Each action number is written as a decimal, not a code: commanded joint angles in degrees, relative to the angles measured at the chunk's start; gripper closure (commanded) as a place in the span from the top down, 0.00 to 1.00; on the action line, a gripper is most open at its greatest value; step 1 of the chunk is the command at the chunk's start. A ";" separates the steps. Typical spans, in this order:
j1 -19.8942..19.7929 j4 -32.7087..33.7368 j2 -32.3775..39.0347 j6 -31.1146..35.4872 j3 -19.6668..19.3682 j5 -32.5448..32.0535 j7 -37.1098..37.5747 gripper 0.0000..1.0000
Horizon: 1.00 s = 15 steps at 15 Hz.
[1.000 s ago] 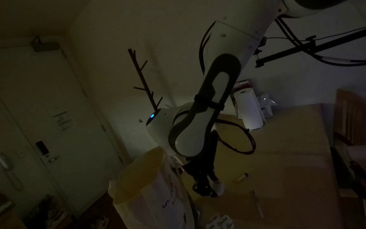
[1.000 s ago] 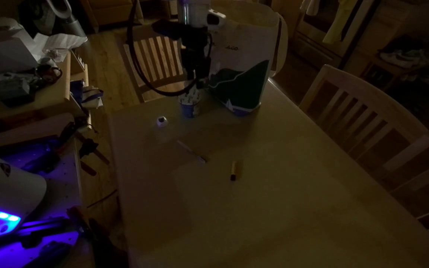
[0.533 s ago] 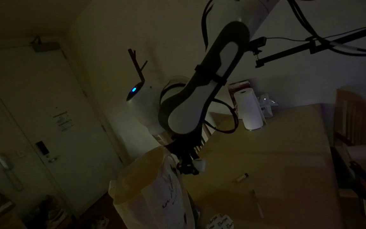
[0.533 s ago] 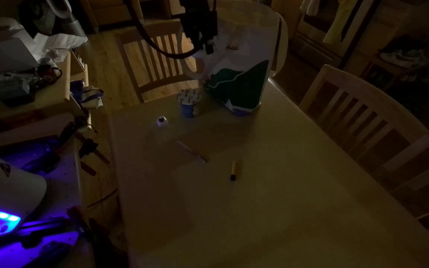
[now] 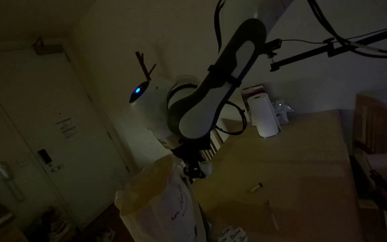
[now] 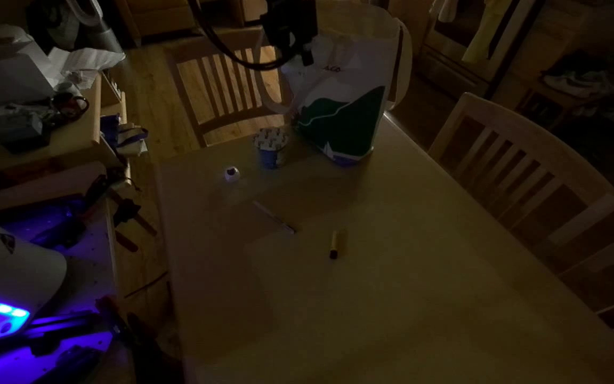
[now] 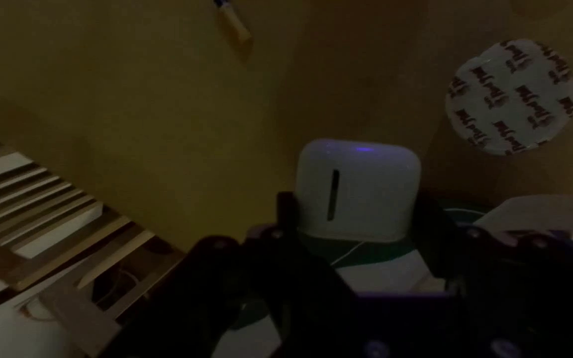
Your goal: Put the airpods case in the bag
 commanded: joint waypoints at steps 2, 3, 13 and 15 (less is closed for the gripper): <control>0.61 4.53 -1.09 -3.33 1.11 -9.39 -2.11 0.33; 0.63 5.49 -0.92 -3.42 1.44 -11.04 -2.53 0.33; -2.95 15.77 7.59 13.07 3.37 -19.26 -21.48 0.33; -5.10 18.07 10.78 19.21 4.09 -15.24 -27.88 0.33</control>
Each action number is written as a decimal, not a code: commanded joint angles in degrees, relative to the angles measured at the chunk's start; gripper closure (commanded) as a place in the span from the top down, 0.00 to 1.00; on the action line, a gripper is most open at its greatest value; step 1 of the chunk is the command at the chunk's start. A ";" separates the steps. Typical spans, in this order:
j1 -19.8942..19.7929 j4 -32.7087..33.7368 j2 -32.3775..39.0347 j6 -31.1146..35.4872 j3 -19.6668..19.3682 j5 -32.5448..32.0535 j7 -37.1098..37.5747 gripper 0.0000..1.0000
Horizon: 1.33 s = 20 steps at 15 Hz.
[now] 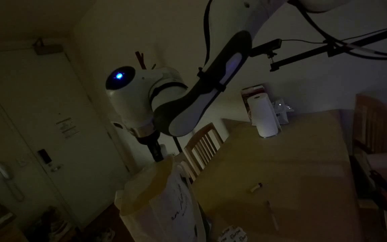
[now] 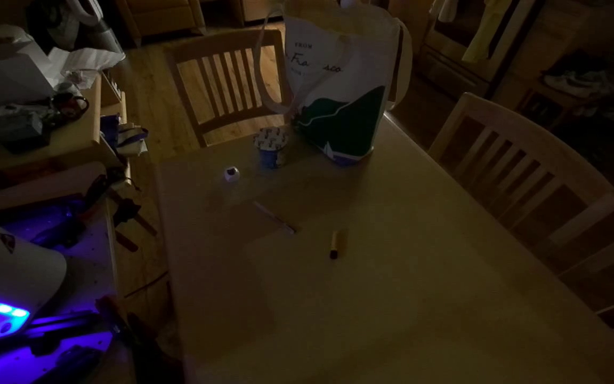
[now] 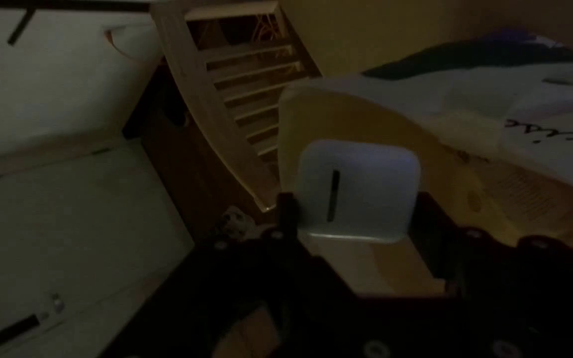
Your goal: Put the airpods case in the bag
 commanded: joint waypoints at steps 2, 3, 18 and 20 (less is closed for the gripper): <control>-5.82 7.16 8.10 11.05 3.11 9.20 -16.68 0.33; -6.92 8.35 9.69 12.35 4.06 12.72 -21.01 0.33; -9.18 20.06 24.99 -4.97 5.50 32.97 -39.75 0.33; -9.01 21.63 27.54 -3.95 5.59 32.71 -40.20 0.33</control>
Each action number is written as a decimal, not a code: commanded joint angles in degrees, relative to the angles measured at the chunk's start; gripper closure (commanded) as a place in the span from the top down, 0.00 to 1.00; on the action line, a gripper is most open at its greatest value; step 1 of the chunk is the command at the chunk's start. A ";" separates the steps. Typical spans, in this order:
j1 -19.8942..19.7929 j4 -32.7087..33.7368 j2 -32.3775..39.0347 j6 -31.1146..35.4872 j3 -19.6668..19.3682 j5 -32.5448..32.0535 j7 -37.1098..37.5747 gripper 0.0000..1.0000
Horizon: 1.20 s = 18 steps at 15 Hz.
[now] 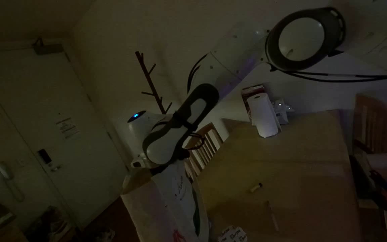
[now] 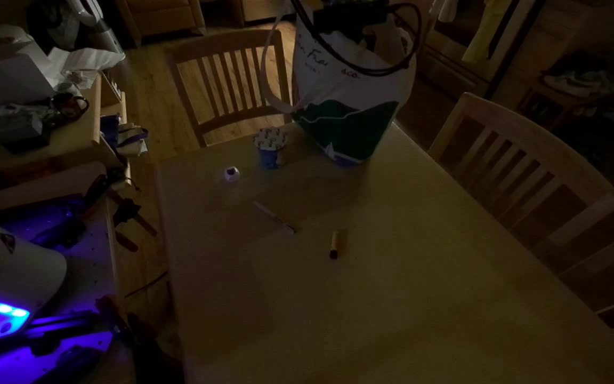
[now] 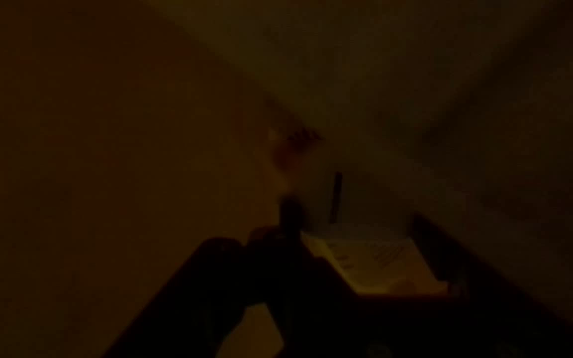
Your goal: Put the airpods case in the bag
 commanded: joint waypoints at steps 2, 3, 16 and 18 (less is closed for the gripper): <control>0.61 6.96 7.67 1.49 -0.02 1.13 -3.33 0.33; 0.46 8.23 8.88 2.06 0.39 1.52 -4.26 0.33; 2.36 16.47 13.81 1.55 -0.59 1.48 -4.41 1.00; 2.72 15.22 11.92 1.05 -1.45 1.01 -3.04 1.00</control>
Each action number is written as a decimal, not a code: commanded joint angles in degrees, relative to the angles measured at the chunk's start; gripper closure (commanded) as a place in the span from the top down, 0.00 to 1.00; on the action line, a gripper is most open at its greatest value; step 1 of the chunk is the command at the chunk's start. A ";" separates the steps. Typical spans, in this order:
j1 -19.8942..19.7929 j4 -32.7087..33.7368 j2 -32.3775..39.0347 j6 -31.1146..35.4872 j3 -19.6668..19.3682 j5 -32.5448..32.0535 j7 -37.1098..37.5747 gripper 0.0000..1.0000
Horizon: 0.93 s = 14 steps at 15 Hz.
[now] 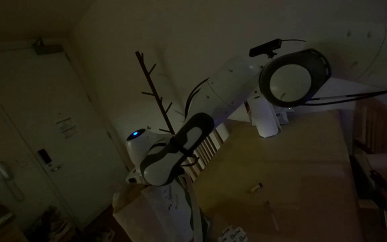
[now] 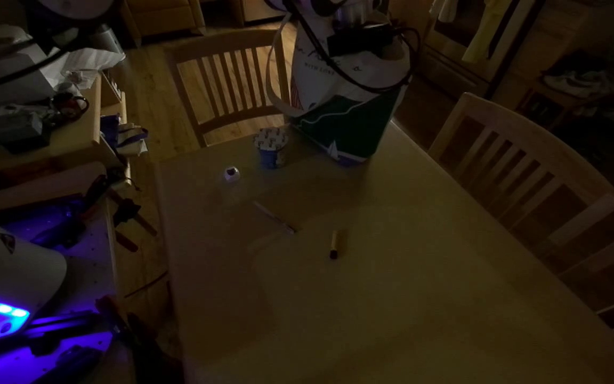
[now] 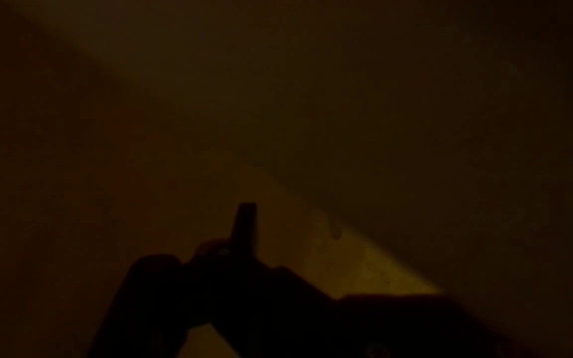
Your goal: Put the airpods case in the bag
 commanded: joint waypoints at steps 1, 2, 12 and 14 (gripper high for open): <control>1.28 0.23 -1.91 -2.09 -2.06 0.79 2.06 1.00; 1.79 -0.64 -3.47 -2.86 -2.90 0.30 3.77 1.00; 3.20 -5.00 -16.80 -13.59 -3.65 0.72 12.72 1.00; 3.47 -8.12 -20.45 -12.61 -4.34 -0.02 16.54 1.00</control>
